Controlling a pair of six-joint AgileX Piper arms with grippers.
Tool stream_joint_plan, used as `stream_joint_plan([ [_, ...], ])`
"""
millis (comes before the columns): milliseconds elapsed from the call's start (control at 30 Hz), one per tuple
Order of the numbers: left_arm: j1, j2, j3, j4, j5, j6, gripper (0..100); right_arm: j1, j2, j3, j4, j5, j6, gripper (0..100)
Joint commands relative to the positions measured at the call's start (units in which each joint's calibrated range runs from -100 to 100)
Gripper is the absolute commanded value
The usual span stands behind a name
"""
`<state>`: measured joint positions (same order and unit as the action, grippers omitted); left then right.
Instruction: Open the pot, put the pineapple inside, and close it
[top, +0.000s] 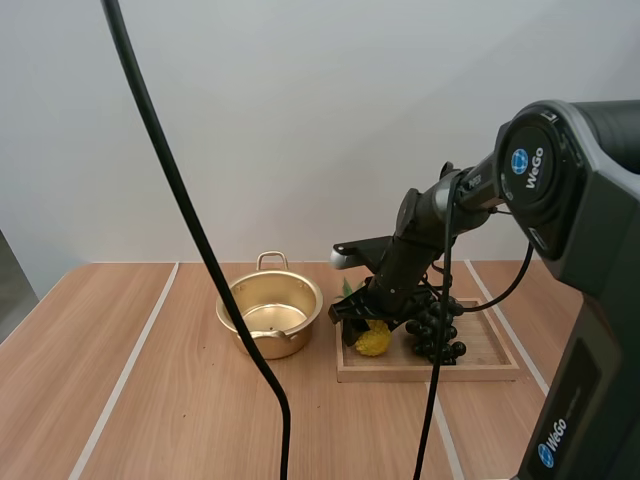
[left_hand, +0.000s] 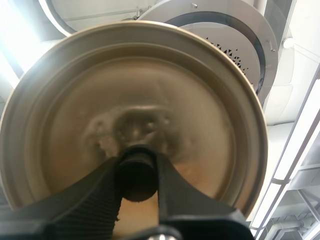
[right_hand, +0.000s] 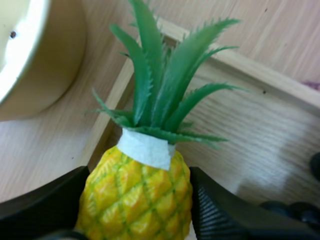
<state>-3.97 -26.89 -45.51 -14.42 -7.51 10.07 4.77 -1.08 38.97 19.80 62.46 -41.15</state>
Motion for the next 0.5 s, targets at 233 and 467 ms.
stream_joint_plan([
  [233, -0.10, 0.06, 0.03, 0.06, 0.28, -0.37, 0, 0.08, -12.87, -6.85, -0.06, 0.00, 0.22, 0],
  [467, -0.10, 0.06, 0.03, 0.06, 0.28, -0.37, 0, 0.08, -19.75, -10.57, 5.10, -7.18, -1.68, 0],
])
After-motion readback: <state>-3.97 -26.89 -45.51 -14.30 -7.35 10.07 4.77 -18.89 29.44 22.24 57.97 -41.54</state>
